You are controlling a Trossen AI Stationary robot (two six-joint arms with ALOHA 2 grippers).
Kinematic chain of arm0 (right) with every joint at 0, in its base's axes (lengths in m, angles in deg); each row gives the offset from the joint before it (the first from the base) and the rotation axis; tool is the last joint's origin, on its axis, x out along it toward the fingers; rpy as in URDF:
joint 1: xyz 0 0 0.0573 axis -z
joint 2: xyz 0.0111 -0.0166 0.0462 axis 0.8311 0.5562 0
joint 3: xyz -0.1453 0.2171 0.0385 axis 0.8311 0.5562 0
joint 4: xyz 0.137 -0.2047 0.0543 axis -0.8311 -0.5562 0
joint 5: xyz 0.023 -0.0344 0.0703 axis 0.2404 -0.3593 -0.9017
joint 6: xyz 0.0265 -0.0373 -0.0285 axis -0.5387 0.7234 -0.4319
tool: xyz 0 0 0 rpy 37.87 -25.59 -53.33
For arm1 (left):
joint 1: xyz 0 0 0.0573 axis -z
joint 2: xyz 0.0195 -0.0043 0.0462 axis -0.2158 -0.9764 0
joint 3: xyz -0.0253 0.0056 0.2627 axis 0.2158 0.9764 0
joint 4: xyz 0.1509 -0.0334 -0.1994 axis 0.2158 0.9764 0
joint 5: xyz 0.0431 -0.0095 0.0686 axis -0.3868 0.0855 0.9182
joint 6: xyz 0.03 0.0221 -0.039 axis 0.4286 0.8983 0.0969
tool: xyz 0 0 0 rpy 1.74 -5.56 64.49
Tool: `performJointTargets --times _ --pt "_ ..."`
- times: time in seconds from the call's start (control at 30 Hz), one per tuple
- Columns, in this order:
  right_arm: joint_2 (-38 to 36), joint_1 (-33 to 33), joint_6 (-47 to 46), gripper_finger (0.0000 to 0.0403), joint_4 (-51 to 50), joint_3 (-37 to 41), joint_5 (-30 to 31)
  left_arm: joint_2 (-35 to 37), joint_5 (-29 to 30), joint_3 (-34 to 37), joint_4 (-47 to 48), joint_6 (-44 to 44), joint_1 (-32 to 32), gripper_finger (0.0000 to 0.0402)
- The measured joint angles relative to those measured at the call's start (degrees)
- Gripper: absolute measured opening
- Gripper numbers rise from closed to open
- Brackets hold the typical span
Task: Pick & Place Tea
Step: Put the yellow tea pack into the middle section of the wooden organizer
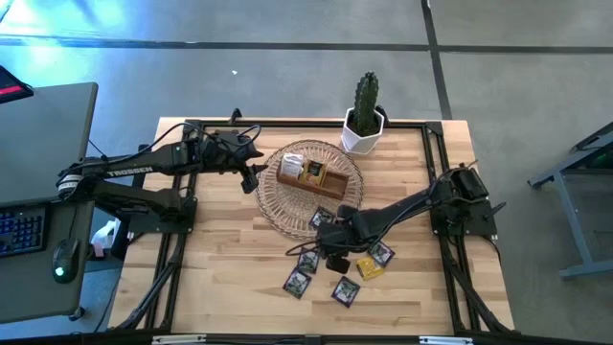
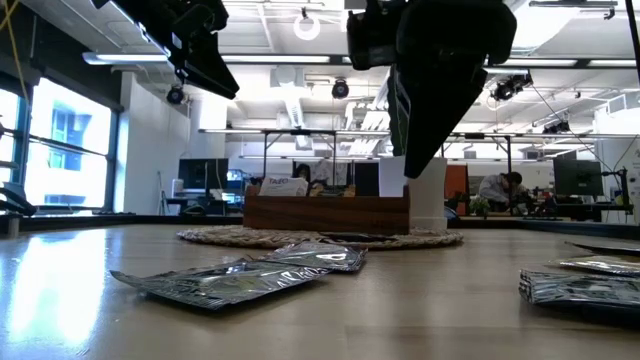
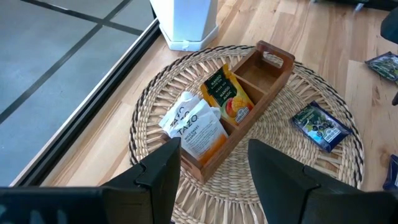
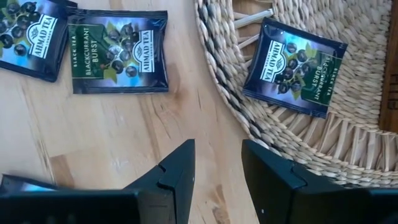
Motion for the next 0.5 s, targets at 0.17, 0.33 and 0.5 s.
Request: performJointTargets --times 0.17,0.33,0.5 --pt "0.00 0.00 -0.01 0.0129 0.02 0.01 0.00 0.00 0.00 -0.01 0.00 0.01 0.00 0.0184" --pt "0.00 0.00 0.00 0.0129 0.08 0.02 0.38 0.00 0.00 0.00 0.00 0.01 -0.02 0.0184" --pt "0.00 0.02 0.00 0.0129 0.80 0.00 1.92 0.00 0.00 -0.02 -0.01 0.02 -0.01 0.0184"
